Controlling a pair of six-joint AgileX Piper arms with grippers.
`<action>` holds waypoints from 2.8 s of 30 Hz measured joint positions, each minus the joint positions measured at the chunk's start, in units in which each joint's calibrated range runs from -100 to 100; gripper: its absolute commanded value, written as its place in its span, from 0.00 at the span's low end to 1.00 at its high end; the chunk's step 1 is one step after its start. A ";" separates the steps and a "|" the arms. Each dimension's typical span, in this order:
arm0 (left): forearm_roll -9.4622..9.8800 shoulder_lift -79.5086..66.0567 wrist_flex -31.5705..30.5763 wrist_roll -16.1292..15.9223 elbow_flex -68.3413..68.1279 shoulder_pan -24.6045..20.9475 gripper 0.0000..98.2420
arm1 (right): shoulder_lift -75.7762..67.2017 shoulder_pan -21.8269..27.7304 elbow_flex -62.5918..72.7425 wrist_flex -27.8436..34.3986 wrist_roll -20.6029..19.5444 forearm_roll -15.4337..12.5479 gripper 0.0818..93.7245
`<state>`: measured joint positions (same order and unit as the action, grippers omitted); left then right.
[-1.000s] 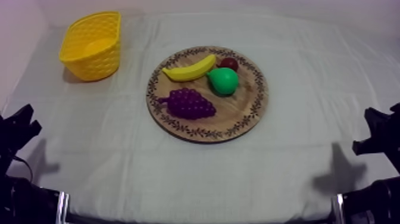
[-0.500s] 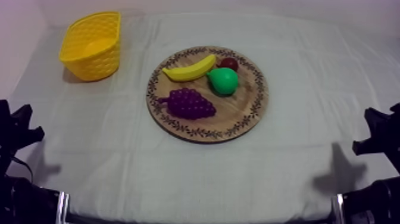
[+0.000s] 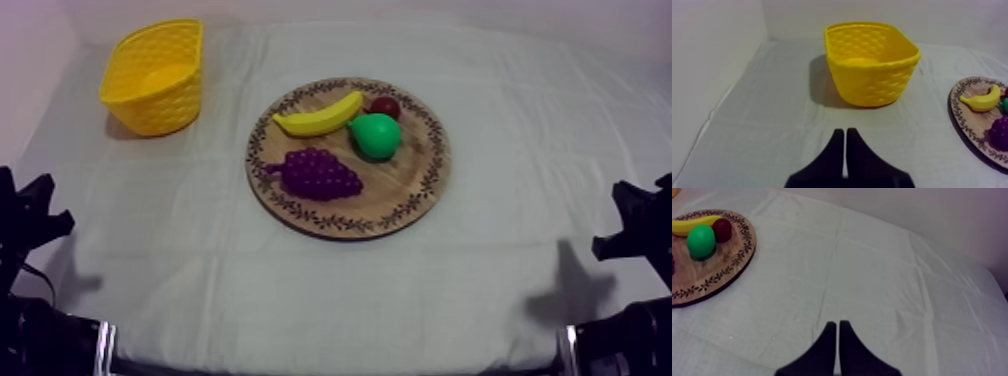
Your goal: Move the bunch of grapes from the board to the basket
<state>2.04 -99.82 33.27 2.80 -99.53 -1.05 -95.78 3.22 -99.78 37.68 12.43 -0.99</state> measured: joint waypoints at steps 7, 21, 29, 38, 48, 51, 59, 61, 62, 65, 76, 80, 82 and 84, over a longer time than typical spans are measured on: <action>-0.10 1.81 -2.84 1.16 1.07 1.01 0.00 | 0.00 0.00 0.00 -0.07 0.00 0.00 0.00; 0.17 13.71 -4.84 0.08 13.93 3.86 0.00 | 0.00 0.00 0.00 -0.07 0.00 0.00 0.00; 0.38 22.53 -4.85 -0.79 24.06 6.82 0.00 | 0.00 0.00 0.00 -0.07 0.00 0.00 0.00; 0.43 32.54 -3.75 -2.02 34.85 10.59 0.00 | 0.00 0.00 0.00 -0.07 0.00 0.00 0.00; 0.99 43.93 5.23 -4.54 47.98 15.89 0.00 | 0.00 0.00 0.00 -0.19 0.00 0.00 0.00; 1.19 47.32 8.11 -5.02 51.82 17.62 0.00 | 0.00 0.00 0.00 -0.19 0.00 0.00 0.00; 1.44 55.02 13.12 -5.38 60.88 21.20 0.00 | 0.00 0.00 0.00 -0.09 0.00 0.00 0.00; 1.49 56.73 13.49 -5.29 62.66 21.77 0.00 | 0.00 0.00 0.00 -0.09 0.00 0.00 0.00; 1.48 57.37 13.52 -5.22 63.29 21.95 0.00 | 0.00 0.00 0.00 -0.09 0.00 0.00 0.00; 1.43 59.80 13.79 -5.22 65.48 22.44 0.00 | 0.00 0.00 0.00 -0.09 0.00 0.00 0.00; 1.63 69.03 16.63 -6.27 74.23 25.85 0.00 | 0.00 0.00 0.00 -0.09 0.00 0.00 0.00; 1.52 71.36 16.75 -6.43 76.36 26.50 0.00 | 0.00 0.00 0.00 -0.09 0.00 0.00 0.00; 1.40 72.71 17.03 -6.43 77.44 26.90 0.00 | 0.00 0.00 0.00 -0.09 0.00 0.00 0.00; 1.30 74.34 17.03 -6.43 78.57 27.42 0.00 | 0.00 0.00 0.00 -0.09 0.00 0.00 0.00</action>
<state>3.33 -25.48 50.30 -3.63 -20.96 26.37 -95.78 3.22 -99.78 37.58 12.43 -0.99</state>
